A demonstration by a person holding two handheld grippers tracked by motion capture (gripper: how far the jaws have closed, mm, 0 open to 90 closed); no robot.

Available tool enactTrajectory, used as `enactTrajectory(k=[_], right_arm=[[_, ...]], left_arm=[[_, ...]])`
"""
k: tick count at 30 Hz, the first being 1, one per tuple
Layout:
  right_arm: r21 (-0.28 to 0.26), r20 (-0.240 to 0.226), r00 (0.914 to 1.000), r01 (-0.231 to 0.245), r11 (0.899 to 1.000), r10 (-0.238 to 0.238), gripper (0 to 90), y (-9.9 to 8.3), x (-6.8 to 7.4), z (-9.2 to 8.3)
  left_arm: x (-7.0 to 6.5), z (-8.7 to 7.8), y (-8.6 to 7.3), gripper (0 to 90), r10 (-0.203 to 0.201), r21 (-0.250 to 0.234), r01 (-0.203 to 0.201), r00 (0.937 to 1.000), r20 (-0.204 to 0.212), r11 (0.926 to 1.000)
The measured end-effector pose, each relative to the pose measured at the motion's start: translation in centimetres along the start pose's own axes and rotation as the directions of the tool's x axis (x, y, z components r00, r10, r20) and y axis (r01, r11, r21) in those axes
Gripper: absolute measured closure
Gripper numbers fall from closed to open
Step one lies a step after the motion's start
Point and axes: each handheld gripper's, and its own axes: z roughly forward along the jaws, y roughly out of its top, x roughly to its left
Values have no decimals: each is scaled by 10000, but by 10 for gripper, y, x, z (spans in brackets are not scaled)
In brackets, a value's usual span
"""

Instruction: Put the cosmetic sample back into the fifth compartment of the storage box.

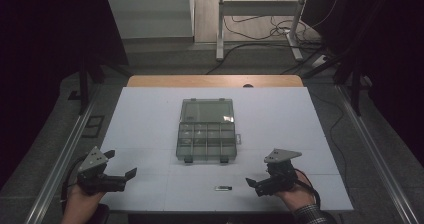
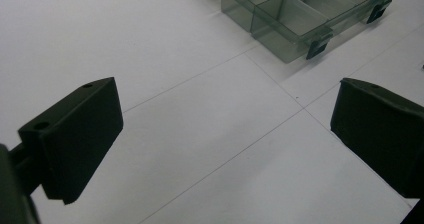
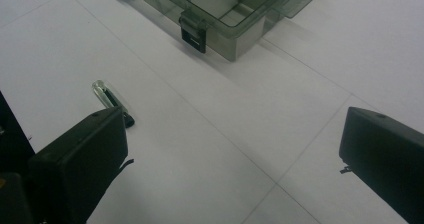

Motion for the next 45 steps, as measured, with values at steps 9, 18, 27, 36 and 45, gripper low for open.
enactTrajectory(k=[9, 18, 27, 36, 45], right_arm=[[63, -200, 9998, -25, 10000, 26, 0, 6, 5, 6], [301, -459, 9989, 94, 9995, -80, 0, 10, 11, 14], [578, -658, 9976, 273, 9980, -235, 0, 16, 18, 25], [968, -664, 9975, 323, 9948, -259, 0, 20, 24, 33], [1448, -858, 9951, 612, 9876, -491, 0, 27, 37, 44]], left_arm=[[0, 0, 0, 10, 18, 38, -18, 10000, -7, 10000], [0, 1, 0, 10, 34, 64, -34, 10000, -21, 10000], [0, 1, 0, 11, 35, 101, -35, 10000, -13, 9999], [-1, 1, 1, 11, 64, 114, -63, 10000, -30, 9999], [-1, 1, 1, 11, 113, 123, -112, 9999, -33, 9999]])
